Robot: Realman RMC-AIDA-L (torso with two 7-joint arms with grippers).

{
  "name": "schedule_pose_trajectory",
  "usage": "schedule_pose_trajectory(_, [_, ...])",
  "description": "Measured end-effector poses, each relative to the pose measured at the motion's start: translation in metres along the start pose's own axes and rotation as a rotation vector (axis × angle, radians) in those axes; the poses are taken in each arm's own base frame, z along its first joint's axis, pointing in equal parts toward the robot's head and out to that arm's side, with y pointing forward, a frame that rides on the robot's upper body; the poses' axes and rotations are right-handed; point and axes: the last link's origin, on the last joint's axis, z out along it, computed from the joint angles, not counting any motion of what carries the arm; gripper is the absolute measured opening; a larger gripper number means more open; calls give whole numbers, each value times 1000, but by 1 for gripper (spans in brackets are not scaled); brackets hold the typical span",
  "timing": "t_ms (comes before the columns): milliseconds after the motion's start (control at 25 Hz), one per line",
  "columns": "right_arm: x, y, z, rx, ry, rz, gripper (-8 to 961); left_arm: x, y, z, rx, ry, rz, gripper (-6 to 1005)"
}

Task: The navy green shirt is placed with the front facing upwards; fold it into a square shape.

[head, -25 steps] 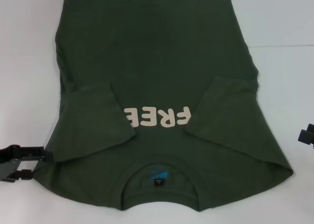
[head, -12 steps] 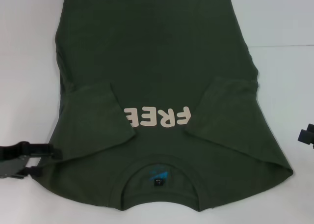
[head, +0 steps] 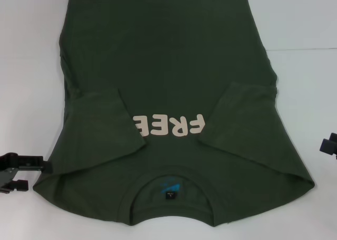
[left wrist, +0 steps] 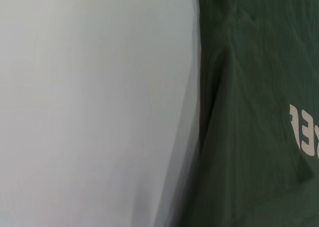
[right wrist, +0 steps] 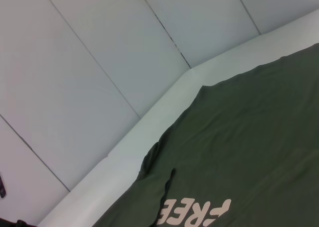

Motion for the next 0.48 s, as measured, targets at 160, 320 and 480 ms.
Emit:
schedule_pose_trajectory(160, [0,0,0,-1,1,-1,795,0,1,2,3,-6,4,908])
schedule_pose_trajectory(320, [-1,0,1,-2,1,-2,796,-1,2,6,8,-17,12,908])
schedule_pose_trajectory(480, [-1,1,1,-4,1,-3,795,-1,3,7,10,-15,14,907])
